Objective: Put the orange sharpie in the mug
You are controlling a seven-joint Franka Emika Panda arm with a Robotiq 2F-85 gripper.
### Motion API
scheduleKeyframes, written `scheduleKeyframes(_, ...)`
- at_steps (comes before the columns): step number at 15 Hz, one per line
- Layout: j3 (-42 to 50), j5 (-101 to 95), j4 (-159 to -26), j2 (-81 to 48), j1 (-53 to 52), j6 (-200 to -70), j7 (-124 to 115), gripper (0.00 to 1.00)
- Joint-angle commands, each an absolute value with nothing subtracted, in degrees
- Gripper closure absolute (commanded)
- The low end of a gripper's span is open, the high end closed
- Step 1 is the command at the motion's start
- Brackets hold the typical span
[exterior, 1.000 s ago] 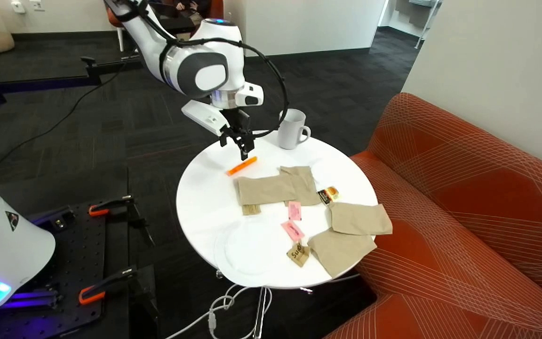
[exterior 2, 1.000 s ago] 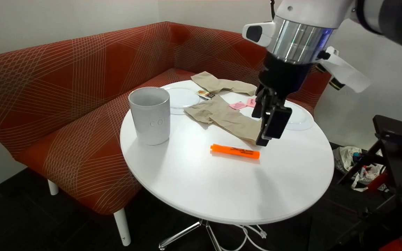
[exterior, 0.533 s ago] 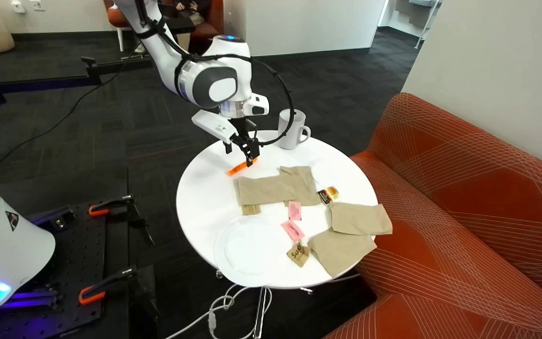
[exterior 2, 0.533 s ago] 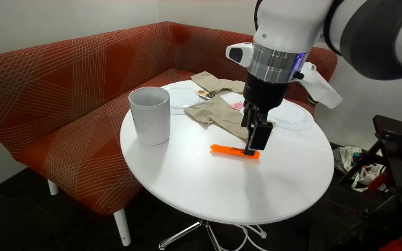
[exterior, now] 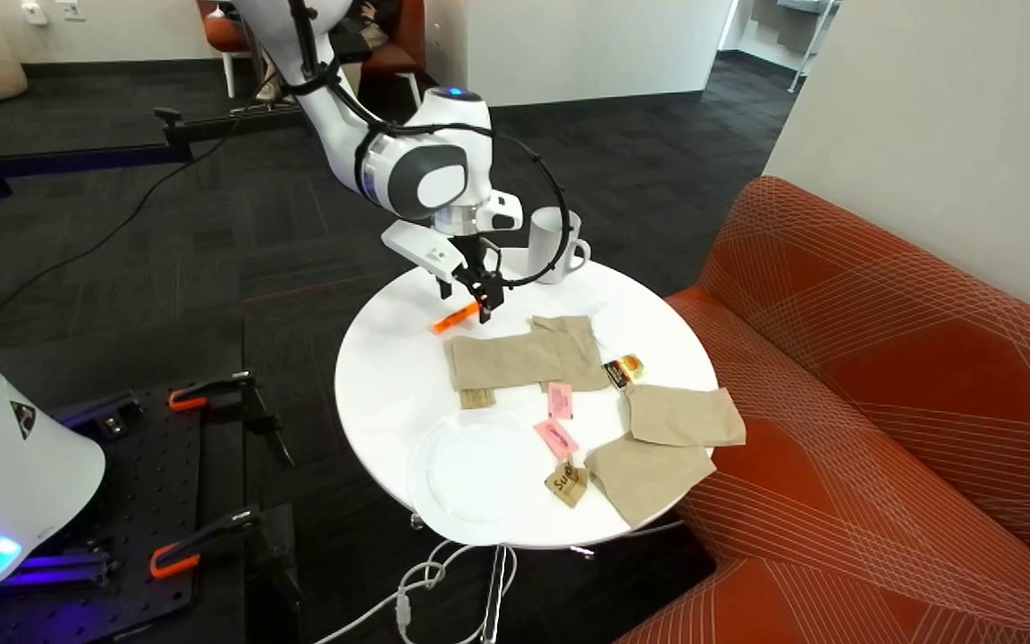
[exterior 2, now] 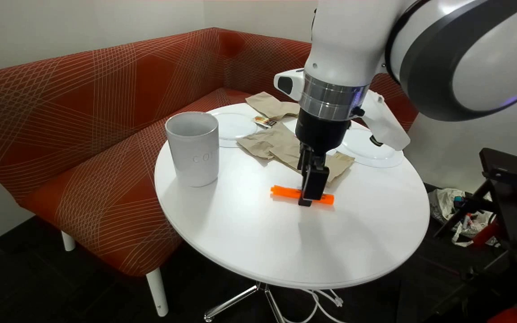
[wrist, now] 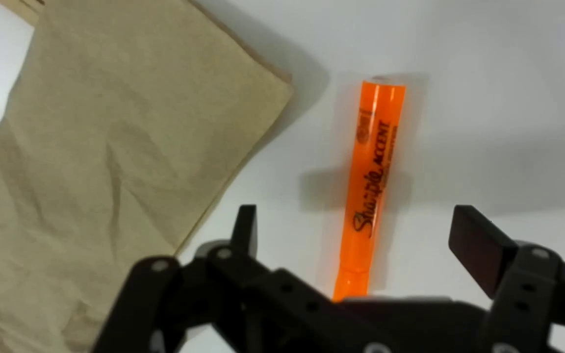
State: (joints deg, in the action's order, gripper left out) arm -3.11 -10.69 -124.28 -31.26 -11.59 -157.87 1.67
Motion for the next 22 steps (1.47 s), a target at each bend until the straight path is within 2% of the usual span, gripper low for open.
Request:
scheduleKeyframes(1,-1.96,-11.1,-122.1,-33.29,-13.19,-158.56,-0.86,0.0)
scheduleKeyframes(3,-1.94,-10.92,-121.5,-33.89,-13.47,-158.51,-1.31,0.0)
scheduleKeyframes(4,-1.94,-10.8,-121.21,-34.18,-13.61,-158.58,-1.86,0.09)
scheduleKeyframes(5,-1.83,-10.85,-121.06,-34.39,-13.84,-158.97,-2.19,0.28)
scheduleKeyframes(14,-1.88,-10.42,-120.01,-34.41,-14.04,-158.1,-3.28,0.97)
scheduleKeyframes(15,-1.68,-10.61,-120.26,-33.9,-14.12,-157.57,-3.23,1.0)
scheduleKeyframes(17,-1.31,-10.75,-121.26,-32.05,-14.08,-156.71,-3.28,0.95)
scheduleKeyframes(22,-2.71,-10.05,-121.16,-25.29,-12.29,-150.59,-0.65,0.95)
